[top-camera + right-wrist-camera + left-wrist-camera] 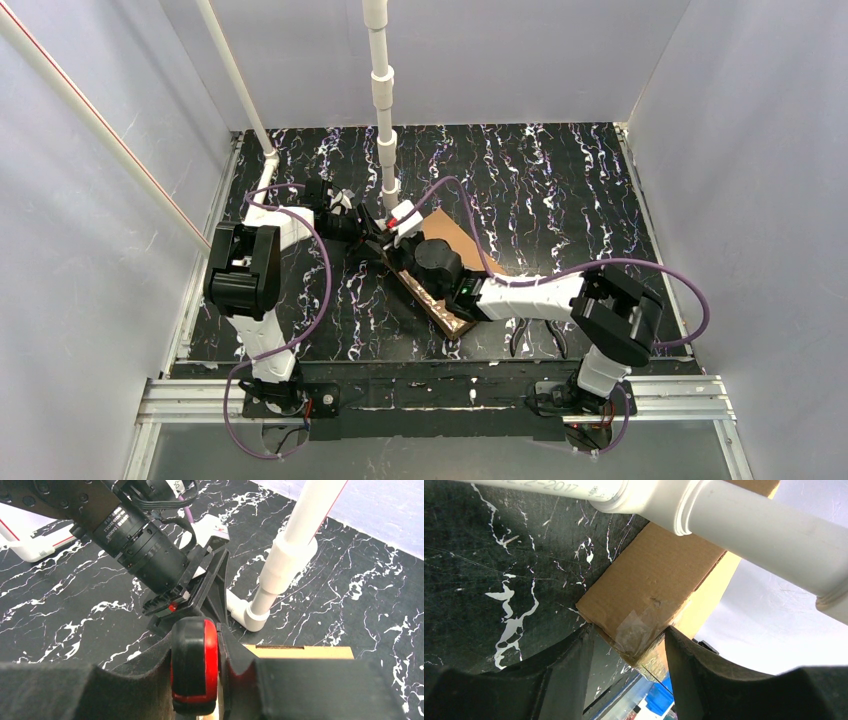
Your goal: Unpack the express box
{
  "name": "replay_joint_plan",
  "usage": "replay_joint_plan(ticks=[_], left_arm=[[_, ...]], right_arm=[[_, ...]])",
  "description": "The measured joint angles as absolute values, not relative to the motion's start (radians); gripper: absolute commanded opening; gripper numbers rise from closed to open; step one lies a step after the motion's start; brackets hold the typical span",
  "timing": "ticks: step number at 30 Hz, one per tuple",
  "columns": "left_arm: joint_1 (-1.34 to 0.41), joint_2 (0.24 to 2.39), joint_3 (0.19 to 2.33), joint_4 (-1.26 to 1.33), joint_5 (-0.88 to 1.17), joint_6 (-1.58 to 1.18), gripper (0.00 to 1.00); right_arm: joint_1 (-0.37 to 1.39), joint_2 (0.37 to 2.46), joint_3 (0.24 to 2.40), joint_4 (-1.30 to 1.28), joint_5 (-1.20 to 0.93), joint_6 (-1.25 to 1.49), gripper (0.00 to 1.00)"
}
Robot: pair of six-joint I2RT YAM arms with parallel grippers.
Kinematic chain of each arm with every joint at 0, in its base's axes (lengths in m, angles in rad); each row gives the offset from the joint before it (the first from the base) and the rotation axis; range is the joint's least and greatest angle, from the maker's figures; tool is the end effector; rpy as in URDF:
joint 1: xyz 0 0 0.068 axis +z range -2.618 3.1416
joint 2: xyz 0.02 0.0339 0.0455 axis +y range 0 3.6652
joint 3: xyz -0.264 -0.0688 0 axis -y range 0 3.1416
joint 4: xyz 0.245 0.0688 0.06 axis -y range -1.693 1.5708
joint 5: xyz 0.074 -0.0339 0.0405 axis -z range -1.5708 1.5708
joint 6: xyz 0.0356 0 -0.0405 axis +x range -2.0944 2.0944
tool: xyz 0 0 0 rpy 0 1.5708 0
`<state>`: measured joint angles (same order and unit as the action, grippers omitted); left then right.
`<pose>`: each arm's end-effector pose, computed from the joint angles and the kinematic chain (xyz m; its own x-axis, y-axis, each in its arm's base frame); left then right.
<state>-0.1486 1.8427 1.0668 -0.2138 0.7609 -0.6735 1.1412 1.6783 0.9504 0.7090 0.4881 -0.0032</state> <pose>0.3549 -0.0780 0.1556 -0.9465 -0.3150 -0.0696 -0.1392 0.5932 -0.7929 0.1720 0.3354 0.2558 -0.0059 -0.0197 -0.9998 -0.6077 0.7941 -0.0121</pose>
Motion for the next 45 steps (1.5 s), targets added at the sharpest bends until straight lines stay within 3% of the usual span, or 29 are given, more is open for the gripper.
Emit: replay_joint_plan(ticks=[32, 45], left_arm=[[-0.149, 1.844, 1.067, -0.217, 0.764, -0.673, 0.51], [-0.138, 1.772, 1.067, -0.262, 0.747, -0.606, 0.76]], right_arm=[[1.148, 1.579, 0.927, 0.471, 0.502, 0.105, 0.01], [1.146, 1.447, 0.973, 0.238, 0.541, 0.163, 0.01]])
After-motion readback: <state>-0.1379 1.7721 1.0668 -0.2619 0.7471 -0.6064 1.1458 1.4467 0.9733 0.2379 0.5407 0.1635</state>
